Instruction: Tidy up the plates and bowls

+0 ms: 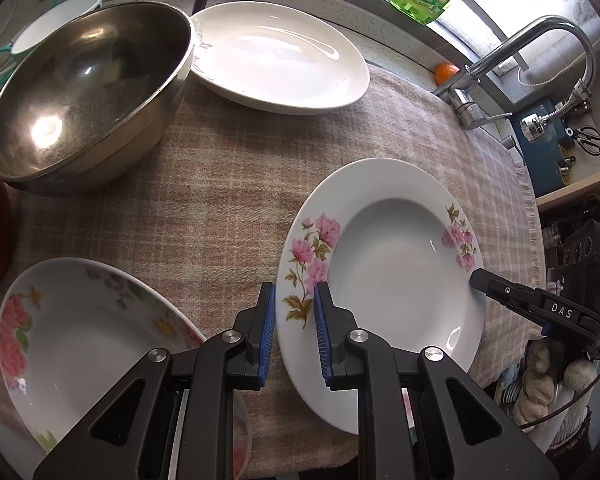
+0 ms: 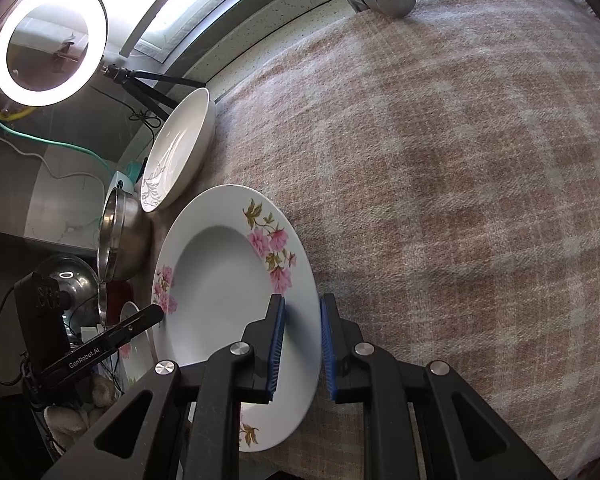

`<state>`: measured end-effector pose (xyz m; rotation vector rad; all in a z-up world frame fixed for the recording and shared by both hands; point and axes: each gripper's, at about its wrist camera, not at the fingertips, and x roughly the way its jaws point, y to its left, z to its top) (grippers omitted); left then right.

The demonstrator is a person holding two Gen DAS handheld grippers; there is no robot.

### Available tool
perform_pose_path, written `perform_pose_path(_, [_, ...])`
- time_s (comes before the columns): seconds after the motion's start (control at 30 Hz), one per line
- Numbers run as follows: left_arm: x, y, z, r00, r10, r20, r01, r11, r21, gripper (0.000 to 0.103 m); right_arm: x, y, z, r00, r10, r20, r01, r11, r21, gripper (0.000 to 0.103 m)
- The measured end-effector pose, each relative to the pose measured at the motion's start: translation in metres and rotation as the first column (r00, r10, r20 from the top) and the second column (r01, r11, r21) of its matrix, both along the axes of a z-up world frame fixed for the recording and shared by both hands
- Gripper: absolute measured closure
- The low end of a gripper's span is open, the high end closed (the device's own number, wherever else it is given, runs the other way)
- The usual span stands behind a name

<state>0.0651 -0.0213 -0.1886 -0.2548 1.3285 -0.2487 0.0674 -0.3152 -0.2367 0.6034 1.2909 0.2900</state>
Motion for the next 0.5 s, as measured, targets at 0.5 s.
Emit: perform_pose_path(0.5, [-0.017, 0.000, -0.001, 1.000, 0.004, -0.007, -0.004, 1.000, 0.000, 0.086, -0.022, 0.000, 0.001, 1.000, 0.003, -0.001, -0.003, 1.000, -0.007, 0.087])
